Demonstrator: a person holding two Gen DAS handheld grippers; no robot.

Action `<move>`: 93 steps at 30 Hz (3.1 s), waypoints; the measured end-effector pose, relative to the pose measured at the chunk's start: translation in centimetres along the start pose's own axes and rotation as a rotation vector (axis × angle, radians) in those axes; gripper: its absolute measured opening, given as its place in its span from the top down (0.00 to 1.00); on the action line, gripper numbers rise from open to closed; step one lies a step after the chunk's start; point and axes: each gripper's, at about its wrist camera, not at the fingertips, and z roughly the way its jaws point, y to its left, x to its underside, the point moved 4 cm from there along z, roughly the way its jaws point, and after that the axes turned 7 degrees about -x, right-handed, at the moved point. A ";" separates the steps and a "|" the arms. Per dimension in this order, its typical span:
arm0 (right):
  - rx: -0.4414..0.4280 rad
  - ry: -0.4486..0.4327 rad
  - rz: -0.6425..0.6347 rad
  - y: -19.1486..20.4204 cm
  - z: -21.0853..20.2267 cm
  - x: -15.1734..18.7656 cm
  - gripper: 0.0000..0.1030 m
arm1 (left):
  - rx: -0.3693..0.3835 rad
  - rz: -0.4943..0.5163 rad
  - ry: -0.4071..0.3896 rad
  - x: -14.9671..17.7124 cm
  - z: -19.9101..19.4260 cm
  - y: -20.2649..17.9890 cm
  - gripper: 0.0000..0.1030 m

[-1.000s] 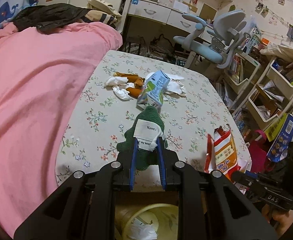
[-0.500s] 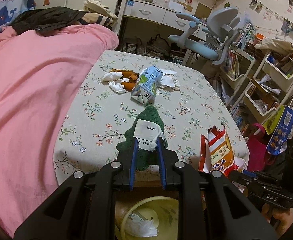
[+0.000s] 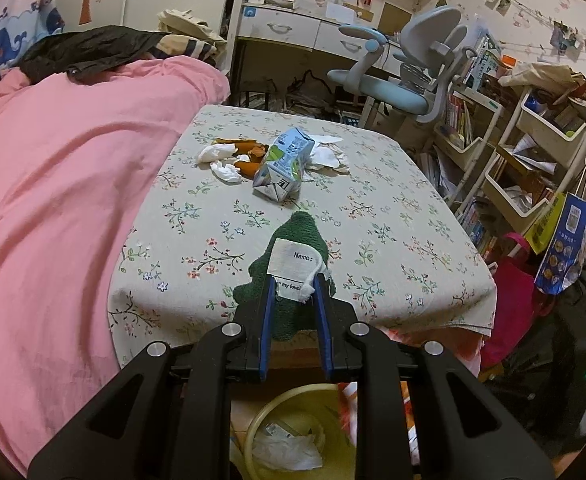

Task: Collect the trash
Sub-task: 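Lift the snack bag with the right tool and carry it toward the bin, then release the snack bag into the bin while the left tool drops the plush in, then move the right tool back to the table and grasp the blue milk carton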

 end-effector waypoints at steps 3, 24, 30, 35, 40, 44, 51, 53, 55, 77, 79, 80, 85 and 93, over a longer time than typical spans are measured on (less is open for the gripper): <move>0.017 0.058 -0.046 0.7 1.2 1.2 0.76 | 0.000 0.008 0.000 0.2 -0.1 -0.2 0.82; 0.072 -0.101 0.152 -3.1 -1.6 0.2 0.35 | 0.061 0.184 0.112 6.1 -0.7 -4.9 0.82; 0.070 -0.154 0.217 -4.1 -2.7 0.0 0.32 | 0.108 0.251 0.215 8.7 -0.2 -6.7 0.69; 0.075 -0.179 0.244 -4.8 -3.2 0.1 0.27 | 0.087 0.270 0.206 9.2 -0.4 -7.0 0.51; 0.079 -0.180 0.250 -4.9 -3.3 0.1 0.26 | 0.025 0.179 0.164 8.0 -0.4 -5.1 0.41; 0.083 -0.175 0.243 -4.8 -3.2 0.1 0.24 | -0.017 0.099 0.129 7.0 -0.5 -3.4 0.36; 0.090 -0.170 0.238 -4.8 -3.0 0.2 0.23 | -0.052 0.011 0.092 6.1 -0.7 -1.5 0.31; 0.091 -0.168 0.237 -4.7 -2.9 0.1 0.23 | -0.058 -0.003 0.085 5.9 -0.6 -1.3 0.31; 0.093 -0.166 0.235 -4.7 -2.8 0.1 0.23 | -0.059 -0.011 0.082 5.9 -0.7 -1.1 0.30; 0.072 -0.219 0.184 -2.8 -2.1 -4.3 0.21 | -0.186 -0.218 -0.060 -3.5 0.2 5.2 0.22; 0.063 -0.227 0.167 -2.3 -1.4 -6.5 0.21 | -0.201 -0.237 -0.070 -4.8 0.8 6.1 0.22; 0.062 -0.230 0.156 -2.1 -0.9 -7.9 0.21 | -0.210 -0.246 -0.077 -5.5 1.2 6.5 0.22; 0.059 -0.253 0.143 -1.6 2.0 -15.1 0.21 | -0.236 -0.275 -0.089 -8.0 3.0 8.2 0.22; 0.079 -0.237 0.214 -2.5 7.9 -22.2 0.21 | -0.249 -0.297 -0.093 -11.0 5.3 10.1 0.22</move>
